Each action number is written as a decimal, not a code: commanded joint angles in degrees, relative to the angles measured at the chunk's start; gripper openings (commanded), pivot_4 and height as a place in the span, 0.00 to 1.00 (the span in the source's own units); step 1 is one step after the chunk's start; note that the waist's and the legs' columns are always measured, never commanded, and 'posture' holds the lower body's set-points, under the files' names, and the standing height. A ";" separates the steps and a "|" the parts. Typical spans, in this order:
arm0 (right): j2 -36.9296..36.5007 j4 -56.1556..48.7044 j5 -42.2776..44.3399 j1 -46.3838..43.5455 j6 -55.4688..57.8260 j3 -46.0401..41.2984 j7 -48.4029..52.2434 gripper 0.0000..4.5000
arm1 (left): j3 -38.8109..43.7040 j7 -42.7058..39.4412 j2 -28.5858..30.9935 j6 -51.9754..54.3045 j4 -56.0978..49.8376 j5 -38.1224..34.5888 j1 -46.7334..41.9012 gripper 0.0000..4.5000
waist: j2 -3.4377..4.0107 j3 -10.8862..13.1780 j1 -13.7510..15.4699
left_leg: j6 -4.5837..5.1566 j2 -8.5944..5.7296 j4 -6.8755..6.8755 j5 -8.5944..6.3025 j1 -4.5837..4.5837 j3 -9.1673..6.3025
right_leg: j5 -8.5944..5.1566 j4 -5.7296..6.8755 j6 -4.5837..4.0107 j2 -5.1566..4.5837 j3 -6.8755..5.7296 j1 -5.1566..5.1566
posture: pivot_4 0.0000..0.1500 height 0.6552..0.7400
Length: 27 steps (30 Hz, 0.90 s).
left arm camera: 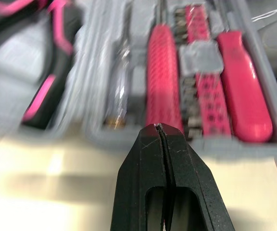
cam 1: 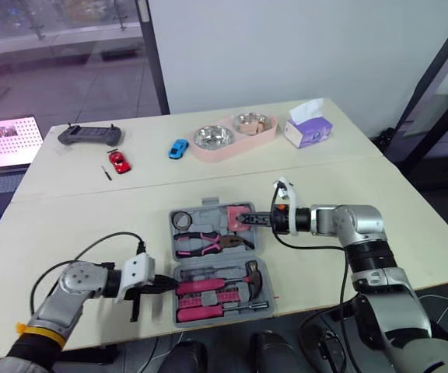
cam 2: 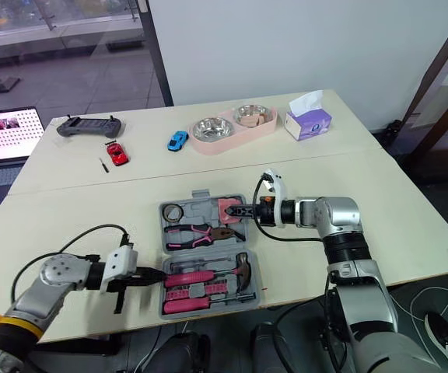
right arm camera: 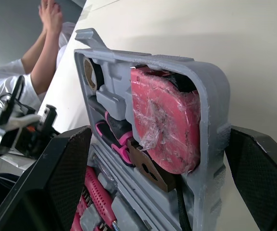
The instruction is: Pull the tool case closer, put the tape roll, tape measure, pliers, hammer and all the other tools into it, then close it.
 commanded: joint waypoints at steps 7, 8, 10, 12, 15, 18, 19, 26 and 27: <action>-1.08 -4.77 3.18 -0.04 0.36 -0.35 1.47 0.98 | 6.80 0.96 2.09 12.00 -12.71 -8.58 3.88 0.00 | -0.11 0.07 0.06 | -0.01 0.00 0.02 0.00 -0.10 0.00 | 0.00 -0.03 0.00 -0.03 0.00 -0.08 | 1.00 1.00; -1.24 -5.01 3.33 -0.04 0.34 -0.28 1.59 0.98 | 7.66 0.76 2.53 13.20 -13.46 -9.48 4.41 0.00 | -0.11 0.08 0.04 | -0.01 0.00 0.01 0.00 -0.10 0.00 | 0.00 -0.03 0.00 -0.03 0.00 -0.08 | 1.00 1.00; -1.82 -6.53 4.03 0.23 0.59 -0.03 2.27 0.98 | 10.02 0.23 3.77 16.53 -14.95 -12.15 5.96 0.00 | -0.11 0.09 -0.05 | -0.01 0.00 0.01 0.00 -0.10 0.00 | 0.00 -0.04 0.00 -0.03 0.00 -0.09 | 1.00 1.00; -2.66 -8.78 4.84 0.82 1.14 0.45 3.15 0.98 | 11.87 -0.06 4.76 17.71 -15.39 -13.06 7.31 0.00 | -0.08 0.11 0.00 | -0.01 0.00 -0.01 0.00 -0.11 0.00 | 0.00 -0.06 0.00 -0.03 0.00 -0.09 | 1.00 1.00; -5.29 -15.14 6.02 3.21 1.99 2.50 5.15 0.98 | 14.63 0.12 5.47 18.17 -14.76 -13.77 8.37 0.00 | -0.09 0.12 0.20 | -0.01 0.00 0.00 0.00 -0.12 0.00 | 0.00 -0.07 0.00 -0.03 -0.01 -0.09 | 1.00 1.00; -9.60 -25.35 8.42 7.28 3.37 4.62 7.50 0.98 | 17.32 0.77 5.55 19.50 -14.47 -14.71 8.33 0.00 | -0.13 0.14 0.53 | -0.01 0.00 0.02 0.00 -0.14 -0.02 | -0.01 -0.12 0.01 -0.04 -0.03 -0.07 | 1.00 1.00; -10.77 -28.14 9.13 8.40 3.56 5.05 7.96 0.98 | 17.94 0.94 5.48 19.83 -14.39 -14.93 8.24 0.00 | -0.13 0.14 0.72 | -0.01 0.01 0.01 -0.01 -0.15 -0.02 | -0.02 -0.16 0.01 -0.04 -0.04 -0.06 | 1.00 1.00; -19.05 -56.46 28.27 15.08 11.10 -6.85 6.92 0.98 | 21.26 -0.16 7.08 22.47 -16.97 -16.69 10.06 0.00 | -0.26 0.29 1.73 | 0.01 0.05 0.00 -0.03 -0.26 -0.04 | -0.07 -0.53 0.09 -0.05 -0.08 0.01 | 1.00 1.00; -19.55 -56.72 33.54 14.13 12.49 -11.70 5.14 0.98 | 21.89 -1.17 7.65 23.15 -17.70 -17.68 10.47 0.00 | -0.36 0.33 1.77 | 0.01 0.05 0.03 -0.03 -0.27 -0.03 | -0.08 -0.59 0.06 -0.06 -0.08 0.04 | 1.00 1.00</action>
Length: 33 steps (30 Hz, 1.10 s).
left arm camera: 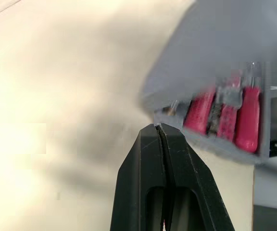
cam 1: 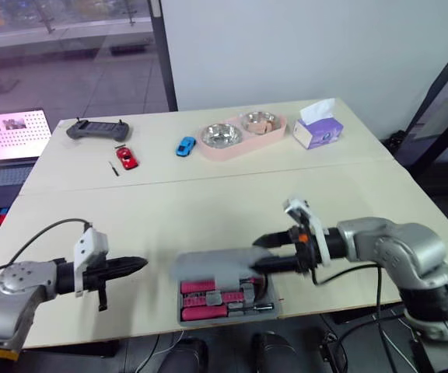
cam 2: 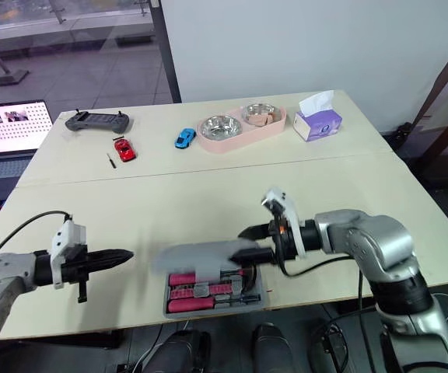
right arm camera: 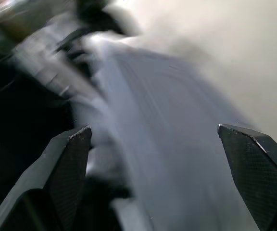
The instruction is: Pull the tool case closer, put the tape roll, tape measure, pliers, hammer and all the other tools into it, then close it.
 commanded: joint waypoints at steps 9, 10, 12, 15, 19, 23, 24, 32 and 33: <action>-12.58 -7.99 -1.37 15.53 -15.95 -19.32 -6.22 0.98 | 7.61 -4.33 4.26 9.00 -8.08 -9.49 2.71 0.00 | -0.37 0.18 1.47 | 0.09 -0.04 0.02 -0.08 -0.18 0.09 | -0.10 -0.30 -0.09 -0.16 -0.04 0.01 | 1.00 1.00; -13.76 -8.06 -5.56 19.66 -21.06 -19.72 -4.65 0.98 | 8.11 -4.42 4.57 8.97 -8.22 -9.26 3.05 0.00 | -0.42 0.17 1.55 | 0.10 -0.04 0.02 -0.08 -0.22 0.12 | -0.10 -0.29 -0.08 -0.17 -0.04 -0.03 | 1.00 1.00; -14.63 -6.02 -11.38 28.69 -30.62 -22.59 0.07 0.98 | 9.25 -3.74 4.47 7.12 -7.65 -7.77 3.94 0.00 | -0.46 0.18 1.51 | 0.13 -0.04 0.03 -0.10 -0.22 0.11 | -0.09 -0.30 -0.07 -0.16 -0.09 0.01 | 1.00 1.00; -14.33 0.55 -17.95 37.78 -42.92 -26.83 4.80 0.98 | 10.60 -3.30 4.01 3.83 -5.98 -5.78 5.09 0.00 | -0.48 0.20 1.50 | 0.16 -0.06 0.06 -0.12 -0.17 0.19 | -0.10 -0.34 -0.05 -0.18 -0.08 0.10 | 1.00 1.00; -14.08 6.68 -20.25 41.73 -50.49 -29.38 8.19 0.98 | 10.71 -1.25 3.14 3.58 -6.65 -5.17 5.42 0.00 | -0.51 0.27 1.29 | 0.15 0.00 0.13 -0.12 0.13 0.37 | -0.08 -0.30 -0.06 -0.24 0.02 0.27 | 1.00 1.00; -13.27 10.00 -20.25 42.80 -54.71 -29.36 10.12 0.98 | 10.97 -0.81 2.44 2.82 -7.09 -5.15 5.39 0.00 | -0.52 0.28 1.37 | 0.14 0.07 0.09 -0.12 0.17 0.36 | -0.11 -0.29 -0.03 -0.22 -0.01 0.29 | 1.00 1.00; -13.24 10.16 -20.48 43.04 -55.38 -28.96 10.29 0.98 | 11.07 -0.74 2.31 2.53 -7.17 -5.06 5.34 0.00 | -0.52 0.28 1.38 | 0.15 0.07 0.08 -0.12 0.14 0.36 | -0.05 -0.29 -0.12 -0.22 -0.01 0.25 | 1.00 1.00; -13.41 10.49 -20.46 43.08 -56.55 -27.93 10.24 0.98 | 11.15 -0.25 2.27 1.57 -7.53 -4.78 5.48 0.00 | -0.53 0.29 1.45 | 0.15 0.06 0.10 -0.12 0.11 0.37 | -0.04 -0.29 -0.13 -0.24 -0.01 0.24 | 1.00 1.00; -13.44 11.61 -20.50 42.80 -57.12 -27.86 10.65 0.98 | 11.15 -0.11 2.29 1.56 -7.51 -4.77 5.45 0.00 | -0.53 0.29 1.45 | 0.15 0.06 0.09 -0.12 0.11 0.37 | -0.05 -0.29 -0.13 -0.24 -0.01 0.24 | 1.00 1.00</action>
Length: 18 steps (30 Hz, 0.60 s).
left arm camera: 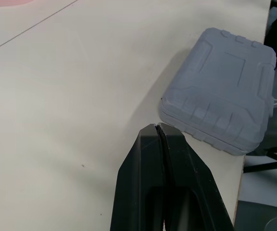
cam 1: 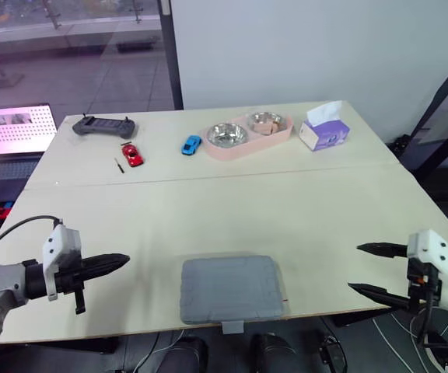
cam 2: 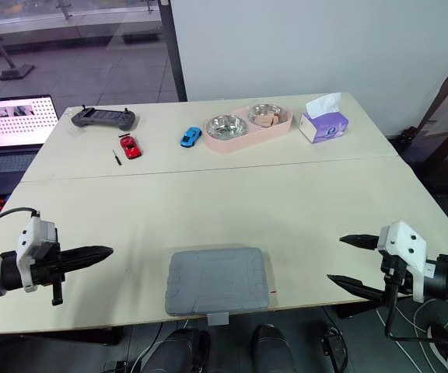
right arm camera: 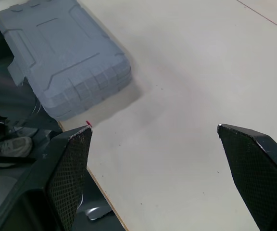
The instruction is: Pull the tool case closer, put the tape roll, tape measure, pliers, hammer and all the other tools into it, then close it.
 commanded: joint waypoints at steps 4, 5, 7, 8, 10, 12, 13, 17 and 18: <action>-0.33 2.42 0.08 -0.91 -1.55 0.67 0.85 0.98 | 1.45 0.75 0.16 -0.99 -1.28 0.21 -0.26 0.00 | -0.01 0.01 -0.01 | 0.00 -0.01 0.00 0.00 0.00 0.01 | 0.00 0.00 0.00 0.00 0.00 0.00 | 1.00 1.00; -0.92 1.92 0.36 -0.64 -0.30 1.28 1.07 0.98 | 1.39 0.82 0.16 -1.16 -1.19 0.32 -0.33 0.00 | -0.01 0.01 -0.01 | 0.00 -0.01 0.00 0.00 0.00 0.01 | 0.00 0.00 0.00 0.00 0.00 0.00 | 1.00 1.00; -1.16 1.10 1.23 -0.90 1.08 1.78 1.04 0.98 | 1.32 0.95 0.14 -1.44 -1.13 0.43 -0.39 0.00 | -0.01 0.01 -0.01 | 0.00 0.00 0.00 0.00 0.00 0.00 | 0.00 0.00 0.00 0.00 0.00 0.00 | 1.00 1.00; -1.18 0.43 1.22 -1.19 0.54 2.06 1.29 0.98 | 1.22 0.92 0.19 -1.67 -1.01 0.60 -0.43 0.00 | -0.01 0.01 0.00 | 0.00 0.00 0.00 0.00 0.00 0.00 | 0.00 0.01 -0.01 0.00 0.00 0.00 | 1.00 1.00; -1.23 -1.72 1.65 -1.42 0.52 2.55 1.41 0.98 | 1.07 0.77 0.25 -1.87 -0.90 0.75 -0.42 0.00 | 0.02 0.02 -0.21 | 0.00 -0.08 -0.02 0.00 -0.03 -0.12 | 0.00 0.01 0.00 -0.06 -0.09 0.06 | 1.00 1.00; -1.09 -3.37 2.60 -1.43 1.80 2.59 0.95 0.98 | 1.00 0.61 0.24 -1.85 -0.89 0.80 -0.46 0.00 | 0.17 0.22 -1.28 | 0.06 -0.59 -0.03 0.04 -0.35 -0.89 | -0.17 0.07 0.21 -0.99 -1.54 0.63 | 1.00 1.00; -1.06 -3.72 3.03 -1.59 2.99 2.54 0.26 0.98 | 0.95 0.59 0.21 -1.84 -0.85 0.87 -0.53 0.00 | 0.26 0.28 -1.58 | 0.09 -0.94 0.00 0.06 -0.11 -1.44 | -0.51 0.23 0.35 -1.89 -2.86 1.21 | 1.00 1.00; -1.64 -5.49 4.01 -2.27 5.97 2.38 -0.97 0.98 | 0.75 0.60 0.01 -1.90 -0.84 1.09 -0.61 0.00 | 0.54 0.37 -0.23 | 0.19 -1.44 0.08 0.15 0.05 -2.36 | -1.01 0.28 0.98 -1.44 -2.61 0.98 | 1.00 1.00; -1.67 -5.75 3.88 -2.33 6.20 2.45 -1.13 0.98 | 0.64 0.63 -0.10 -2.05 -0.85 1.24 -0.55 0.00 | 0.54 0.37 0.09 | 0.18 -1.37 0.02 0.15 0.03 -2.25 | -0.83 0.29 0.78 -1.43 -2.53 1.08 | 1.00 1.00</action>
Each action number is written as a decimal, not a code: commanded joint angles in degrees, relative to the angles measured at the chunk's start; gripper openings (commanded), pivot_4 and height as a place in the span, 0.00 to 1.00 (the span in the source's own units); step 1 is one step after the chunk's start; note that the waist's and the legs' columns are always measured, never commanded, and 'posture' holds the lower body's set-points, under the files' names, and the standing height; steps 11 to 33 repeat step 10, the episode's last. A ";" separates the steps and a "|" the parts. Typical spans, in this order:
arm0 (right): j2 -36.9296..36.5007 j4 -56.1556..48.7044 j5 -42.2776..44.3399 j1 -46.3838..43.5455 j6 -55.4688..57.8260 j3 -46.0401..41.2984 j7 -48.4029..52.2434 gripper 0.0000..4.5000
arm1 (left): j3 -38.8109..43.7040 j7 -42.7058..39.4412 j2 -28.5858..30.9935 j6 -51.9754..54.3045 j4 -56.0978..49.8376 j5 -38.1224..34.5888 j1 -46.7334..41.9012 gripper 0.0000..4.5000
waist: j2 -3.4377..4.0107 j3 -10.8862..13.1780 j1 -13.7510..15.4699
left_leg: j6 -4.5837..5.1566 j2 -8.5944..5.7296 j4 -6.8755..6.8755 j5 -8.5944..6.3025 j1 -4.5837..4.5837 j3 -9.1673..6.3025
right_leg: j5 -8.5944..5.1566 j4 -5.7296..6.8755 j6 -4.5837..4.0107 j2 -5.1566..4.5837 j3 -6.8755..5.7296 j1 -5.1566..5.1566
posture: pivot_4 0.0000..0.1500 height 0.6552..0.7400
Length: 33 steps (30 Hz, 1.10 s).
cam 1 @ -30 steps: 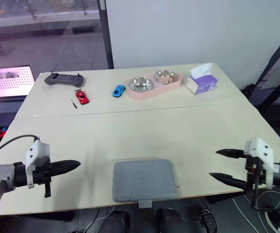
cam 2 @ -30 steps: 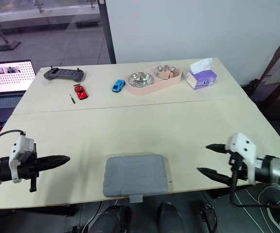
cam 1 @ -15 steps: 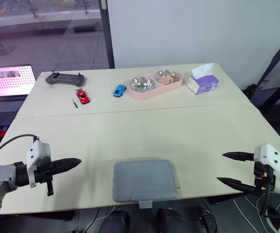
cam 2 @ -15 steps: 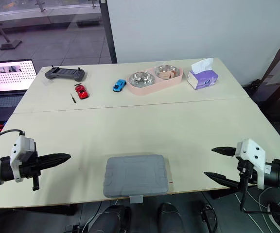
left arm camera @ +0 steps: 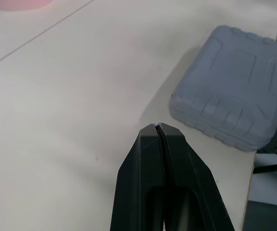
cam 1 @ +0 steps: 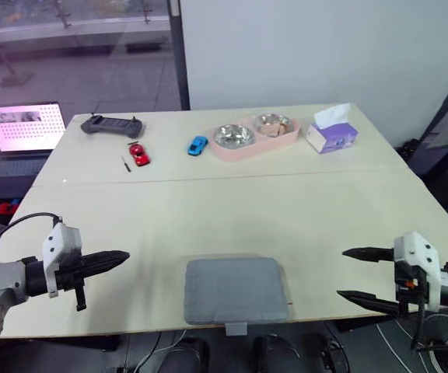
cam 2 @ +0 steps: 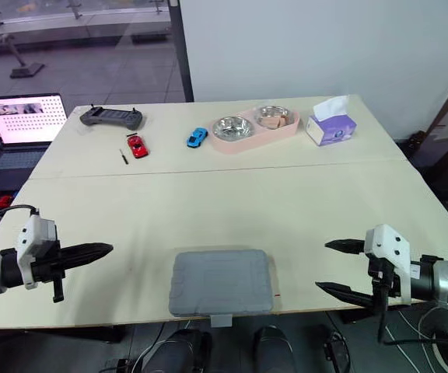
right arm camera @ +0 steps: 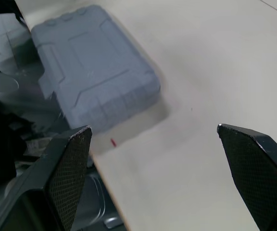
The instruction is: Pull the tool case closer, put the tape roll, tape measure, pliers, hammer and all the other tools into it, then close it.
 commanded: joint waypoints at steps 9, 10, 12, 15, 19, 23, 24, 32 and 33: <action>-0.97 -1.79 -0.06 0.07 0.44 -0.62 -0.01 0.98 | 0.11 -0.13 -0.38 -1.73 -1.26 0.86 0.39 0.00 | 0.00 0.03 1.82 | -0.14 0.12 -0.04 -0.05 -0.07 0.13 | -0.06 -0.16 -0.22 -0.05 0.03 -0.01 | 1.00 1.00; -0.96 -1.79 -0.05 0.02 0.48 -0.65 -0.04 0.98 | 0.09 -0.33 -0.38 -1.72 -1.37 0.78 0.49 0.00 | 0.00 0.03 1.82 | -0.13 0.12 -0.02 -0.05 -0.07 0.13 | -0.06 -0.16 -0.22 -0.06 0.03 0.00 | 1.00 1.00; -0.96 -1.79 -0.05 0.02 0.48 -0.65 -0.04 0.98 | 0.09 -0.33 -0.38 -1.72 -1.37 0.78 0.49 0.00 | 0.00 0.03 1.82 | -0.13 0.12 -0.02 -0.05 -0.07 0.13 | -0.06 -0.16 -0.22 -0.06 0.03 0.00 | 1.00 1.00; -0.96 -1.79 -0.05 0.02 0.48 -0.65 -0.04 0.98 | 0.09 -0.33 -0.38 -1.72 -1.37 0.78 0.49 0.00 | 0.00 0.03 1.82 | -0.13 0.12 -0.02 -0.05 -0.07 0.13 | -0.06 -0.16 -0.22 -0.06 0.03 0.00 | 1.00 1.00; -0.96 -1.79 -0.05 0.02 0.48 -0.65 -0.04 0.98 | 0.09 -0.33 -0.38 -1.72 -1.37 0.78 0.49 0.00 | 0.00 0.03 1.82 | -0.13 0.12 -0.02 -0.05 -0.07 0.13 | -0.06 -0.16 -0.22 -0.06 0.03 0.00 | 1.00 1.00; -0.96 -1.79 -0.05 0.02 0.48 -0.65 -0.04 0.98 | 0.09 -0.33 -0.38 -1.72 -1.37 0.78 0.49 0.00 | 0.00 0.03 1.82 | -0.13 0.12 -0.02 -0.05 -0.07 0.13 | -0.06 -0.16 -0.22 -0.06 0.03 0.00 | 1.00 1.00; -0.96 -1.79 -0.05 0.02 0.48 -0.65 -0.04 0.98 | 0.09 -0.33 -0.38 -1.72 -1.37 0.78 0.49 0.00 | 0.00 0.03 1.82 | -0.13 0.12 -0.02 -0.05 -0.07 0.13 | -0.06 -0.16 -0.22 -0.06 0.03 0.00 | 1.00 1.00; -0.96 -1.79 -0.05 0.02 0.48 -0.65 -0.04 0.98 | 0.09 -0.33 -0.38 -1.72 -1.37 0.78 0.49 0.00 | 0.00 0.03 1.82 | -0.13 0.12 -0.02 -0.05 -0.07 0.13 | -0.06 -0.16 -0.22 -0.06 0.03 0.00 | 1.00 1.00; -0.96 -1.79 -0.05 0.02 0.48 -0.65 -0.04 0.98 | 0.09 -0.33 -0.38 -1.72 -1.37 0.78 0.49 0.00 | 0.00 0.03 1.82 | -0.13 0.12 -0.02 -0.05 -0.07 0.13 | -0.06 -0.16 -0.22 -0.06 0.03 0.00 | 1.00 1.00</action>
